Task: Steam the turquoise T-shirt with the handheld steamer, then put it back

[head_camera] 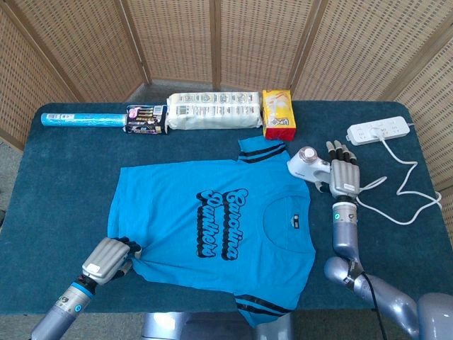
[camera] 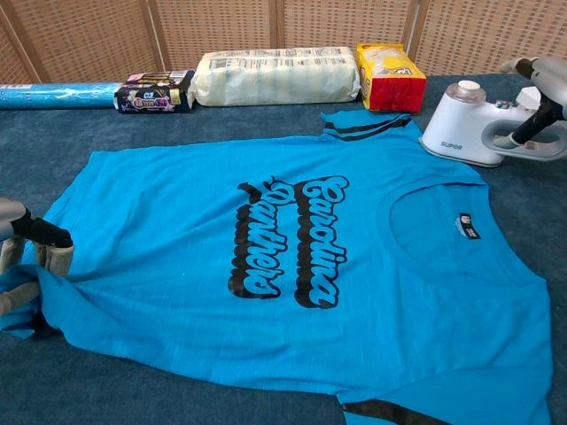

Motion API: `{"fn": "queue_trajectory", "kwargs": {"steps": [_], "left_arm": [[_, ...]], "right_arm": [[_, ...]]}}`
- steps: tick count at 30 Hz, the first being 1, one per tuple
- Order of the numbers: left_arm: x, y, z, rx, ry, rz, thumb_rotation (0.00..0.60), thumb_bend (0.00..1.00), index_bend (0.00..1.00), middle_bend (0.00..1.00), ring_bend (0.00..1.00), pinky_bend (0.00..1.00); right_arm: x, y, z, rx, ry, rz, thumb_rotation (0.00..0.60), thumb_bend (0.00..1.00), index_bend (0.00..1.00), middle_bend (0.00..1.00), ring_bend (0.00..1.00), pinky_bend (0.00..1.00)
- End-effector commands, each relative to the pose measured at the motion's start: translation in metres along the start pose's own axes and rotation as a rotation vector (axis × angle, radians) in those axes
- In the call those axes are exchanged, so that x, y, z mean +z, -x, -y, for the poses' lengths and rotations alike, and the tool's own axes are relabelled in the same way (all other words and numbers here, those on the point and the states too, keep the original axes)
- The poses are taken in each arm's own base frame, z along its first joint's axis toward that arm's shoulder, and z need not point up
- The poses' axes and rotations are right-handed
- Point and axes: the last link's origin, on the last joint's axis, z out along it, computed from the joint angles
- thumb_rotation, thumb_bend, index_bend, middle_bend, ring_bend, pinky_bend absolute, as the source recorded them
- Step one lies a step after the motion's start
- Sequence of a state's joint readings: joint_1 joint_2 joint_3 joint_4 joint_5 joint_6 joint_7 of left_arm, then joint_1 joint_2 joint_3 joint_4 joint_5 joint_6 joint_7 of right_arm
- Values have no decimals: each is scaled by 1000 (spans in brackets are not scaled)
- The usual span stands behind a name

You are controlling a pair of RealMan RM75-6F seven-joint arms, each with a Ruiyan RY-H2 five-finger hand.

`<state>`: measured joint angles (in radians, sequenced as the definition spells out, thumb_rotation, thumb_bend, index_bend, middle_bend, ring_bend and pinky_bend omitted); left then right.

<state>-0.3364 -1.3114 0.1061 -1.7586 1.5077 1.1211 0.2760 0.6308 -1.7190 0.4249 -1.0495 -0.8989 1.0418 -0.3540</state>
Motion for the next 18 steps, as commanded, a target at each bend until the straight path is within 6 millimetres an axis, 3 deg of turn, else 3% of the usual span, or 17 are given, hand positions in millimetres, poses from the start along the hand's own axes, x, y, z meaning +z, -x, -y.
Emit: {"fn": "queue_trajectory", "kwargs": {"steps": [1,4,9,18], "left_arm": [[-5,-1,1,14,-11,36,600,316,508,492,353,467],[-10,-3,0,27,-23,70,600,211,362,406,271,410],[-22,-11,1,38,-59,81,600,161,189,298,188,354],[-36,-22,15,25,-132,8,600,157,171,286,183,334]], "right_arm": [[-15,-12,-10,-1,-30,2,600,259,0,38,0,9],[-20,-17,-12,6,-40,0,600,259,0,39,0,9],[-31,-27,-17,20,-53,-2,600,259,0,42,0,10],[-50,-38,-30,51,-57,-23,600,254,26,111,61,64]]}}
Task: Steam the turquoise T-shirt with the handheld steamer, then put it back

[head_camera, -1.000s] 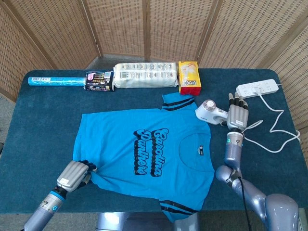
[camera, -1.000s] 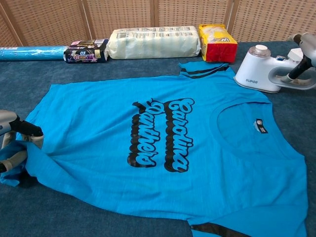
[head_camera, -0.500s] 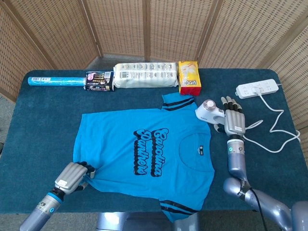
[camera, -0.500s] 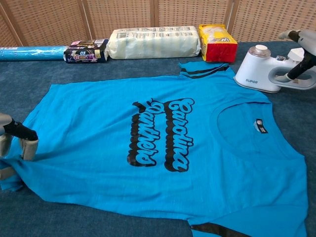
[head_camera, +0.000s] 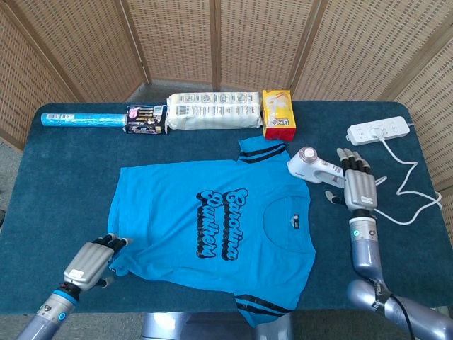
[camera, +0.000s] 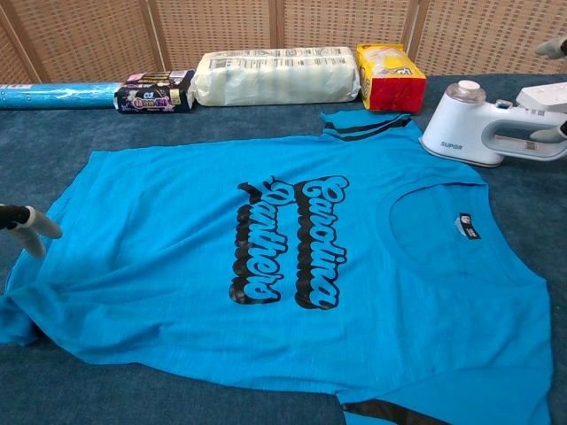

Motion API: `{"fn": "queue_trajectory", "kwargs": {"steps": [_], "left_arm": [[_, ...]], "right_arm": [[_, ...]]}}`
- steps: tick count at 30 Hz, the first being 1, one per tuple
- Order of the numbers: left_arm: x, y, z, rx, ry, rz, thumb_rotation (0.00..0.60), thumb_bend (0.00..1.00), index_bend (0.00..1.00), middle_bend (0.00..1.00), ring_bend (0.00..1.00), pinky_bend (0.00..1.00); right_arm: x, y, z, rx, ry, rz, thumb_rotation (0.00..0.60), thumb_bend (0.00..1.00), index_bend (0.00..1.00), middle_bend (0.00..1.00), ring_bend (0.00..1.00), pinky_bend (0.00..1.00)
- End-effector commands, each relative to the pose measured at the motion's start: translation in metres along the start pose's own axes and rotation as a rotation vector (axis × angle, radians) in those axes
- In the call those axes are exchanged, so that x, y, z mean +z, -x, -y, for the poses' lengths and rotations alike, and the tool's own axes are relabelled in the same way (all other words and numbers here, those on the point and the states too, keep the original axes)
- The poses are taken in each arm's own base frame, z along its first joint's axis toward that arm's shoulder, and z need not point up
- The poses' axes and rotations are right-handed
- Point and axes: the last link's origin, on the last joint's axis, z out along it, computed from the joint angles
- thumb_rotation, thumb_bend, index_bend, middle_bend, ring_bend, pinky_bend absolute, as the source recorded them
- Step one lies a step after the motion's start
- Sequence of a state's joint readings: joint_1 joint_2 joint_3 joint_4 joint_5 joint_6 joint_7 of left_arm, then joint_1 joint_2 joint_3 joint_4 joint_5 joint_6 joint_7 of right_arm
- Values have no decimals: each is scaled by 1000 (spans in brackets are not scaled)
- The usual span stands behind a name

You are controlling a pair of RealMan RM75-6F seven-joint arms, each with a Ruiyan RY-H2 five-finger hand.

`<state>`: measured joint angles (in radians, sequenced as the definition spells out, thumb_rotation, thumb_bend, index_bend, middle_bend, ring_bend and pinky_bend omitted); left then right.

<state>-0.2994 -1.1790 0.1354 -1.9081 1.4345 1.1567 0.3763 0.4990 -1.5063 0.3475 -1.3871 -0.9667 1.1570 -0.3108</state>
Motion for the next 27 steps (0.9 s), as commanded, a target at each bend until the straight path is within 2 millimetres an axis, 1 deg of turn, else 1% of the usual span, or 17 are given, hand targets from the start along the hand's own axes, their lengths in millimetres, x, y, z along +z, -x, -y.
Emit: {"fn": "queue_trajectory", "kwargs": {"steps": [1,5,9,14,18,20,27], "left_arm": [[-9,-8,15,-27,-62,-57,600,158,171,286,183,334],[-21,-12,33,-39,-117,-96,600,164,171,287,183,334],[-26,-15,44,-48,-157,-110,600,164,171,287,182,334],[-42,-23,71,-71,-242,-191,600,176,178,288,189,375],[-55,-24,90,-93,-296,-245,600,189,251,317,238,425],[-61,-22,96,-95,-319,-251,600,200,274,329,250,441],[-78,-19,113,-117,-380,-283,600,209,355,370,277,446]], "right_arm": [[-12,-5,-8,32,2,-27,600,253,53,131,82,87],[-25,-7,-17,43,-14,-59,600,253,153,203,164,172],[-34,-6,-23,56,-27,-52,600,253,186,228,191,198],[-58,-8,-42,48,-43,-28,600,252,211,248,216,219],[-74,-10,-53,48,-49,-16,600,252,249,274,231,217],[-79,-11,-57,47,-46,-18,600,253,277,301,261,224],[-98,-12,-68,53,-33,-24,600,253,345,352,322,244]]}}
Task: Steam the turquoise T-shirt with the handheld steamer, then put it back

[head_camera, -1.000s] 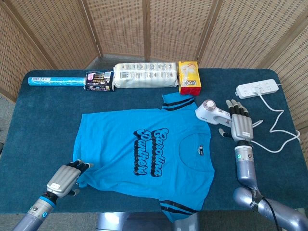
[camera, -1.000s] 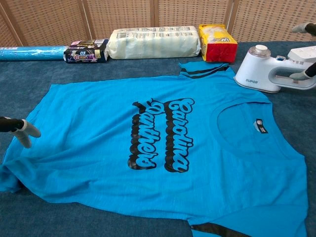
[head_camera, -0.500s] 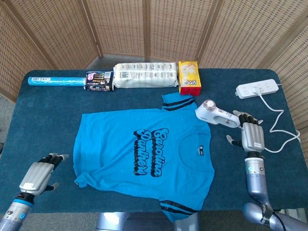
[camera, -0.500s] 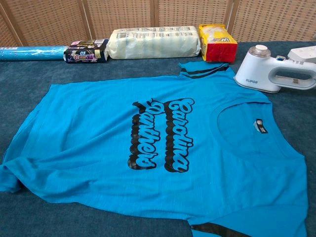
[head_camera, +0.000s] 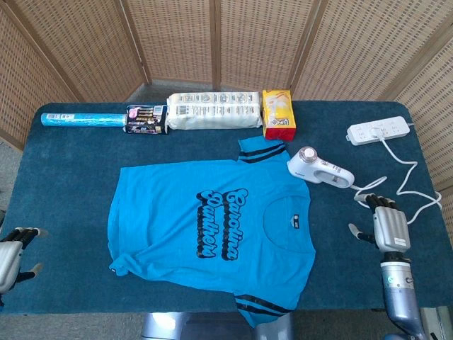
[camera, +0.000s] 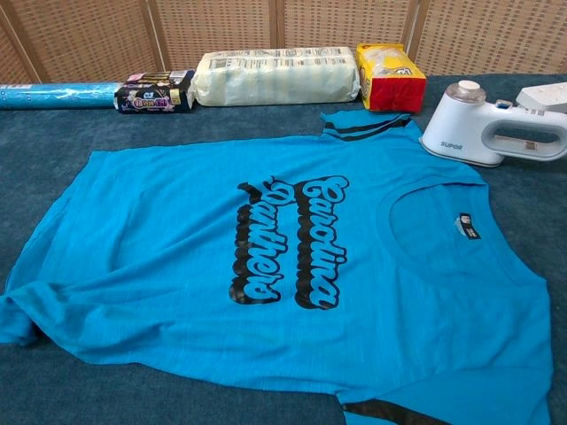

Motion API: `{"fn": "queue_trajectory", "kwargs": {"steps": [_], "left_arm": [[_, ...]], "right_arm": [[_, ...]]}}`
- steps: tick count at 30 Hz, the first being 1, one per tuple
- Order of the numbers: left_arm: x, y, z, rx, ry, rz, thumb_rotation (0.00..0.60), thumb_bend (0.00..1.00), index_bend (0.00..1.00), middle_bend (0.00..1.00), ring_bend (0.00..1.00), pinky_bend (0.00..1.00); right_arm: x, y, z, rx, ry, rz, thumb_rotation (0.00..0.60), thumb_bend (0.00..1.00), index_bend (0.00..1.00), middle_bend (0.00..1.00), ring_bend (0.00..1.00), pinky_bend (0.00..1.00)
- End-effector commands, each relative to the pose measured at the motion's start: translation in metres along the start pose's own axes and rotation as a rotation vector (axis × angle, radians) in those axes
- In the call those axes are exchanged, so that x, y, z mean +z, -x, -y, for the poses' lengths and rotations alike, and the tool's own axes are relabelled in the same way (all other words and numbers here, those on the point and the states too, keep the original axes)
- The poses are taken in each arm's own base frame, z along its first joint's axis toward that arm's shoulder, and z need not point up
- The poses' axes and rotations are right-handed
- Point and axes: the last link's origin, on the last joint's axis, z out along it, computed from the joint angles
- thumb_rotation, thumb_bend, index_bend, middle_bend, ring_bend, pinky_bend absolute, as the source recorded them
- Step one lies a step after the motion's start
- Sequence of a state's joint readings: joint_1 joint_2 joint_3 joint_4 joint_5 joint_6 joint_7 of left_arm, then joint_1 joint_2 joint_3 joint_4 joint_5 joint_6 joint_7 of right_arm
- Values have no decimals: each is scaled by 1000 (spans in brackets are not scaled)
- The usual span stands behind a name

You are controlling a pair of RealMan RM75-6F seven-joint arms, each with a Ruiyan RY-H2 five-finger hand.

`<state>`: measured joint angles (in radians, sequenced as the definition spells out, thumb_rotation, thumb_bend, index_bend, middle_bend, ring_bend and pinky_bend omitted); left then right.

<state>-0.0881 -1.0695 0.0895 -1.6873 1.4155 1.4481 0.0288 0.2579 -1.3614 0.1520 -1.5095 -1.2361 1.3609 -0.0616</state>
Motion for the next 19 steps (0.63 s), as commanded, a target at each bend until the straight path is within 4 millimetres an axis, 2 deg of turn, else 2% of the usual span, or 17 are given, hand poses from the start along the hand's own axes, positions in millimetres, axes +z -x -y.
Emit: {"fn": "queue_trajectory", "kwargs": {"steps": [1,11,19], "left_arm": [[-6,-2,11,-14,-30,-24,600,210,362,374,279,446],[-37,1,39,-43,-130,-30,600,211,374,383,283,446],[-38,0,34,-63,-116,-42,600,211,374,383,283,446]], "right_arm": [[-10,-1,-4,18,9,-4,600,253,355,356,328,247],[-44,-4,-19,21,50,-26,600,254,374,362,336,246],[-55,-10,-23,32,61,-45,600,255,392,367,339,246]]}}
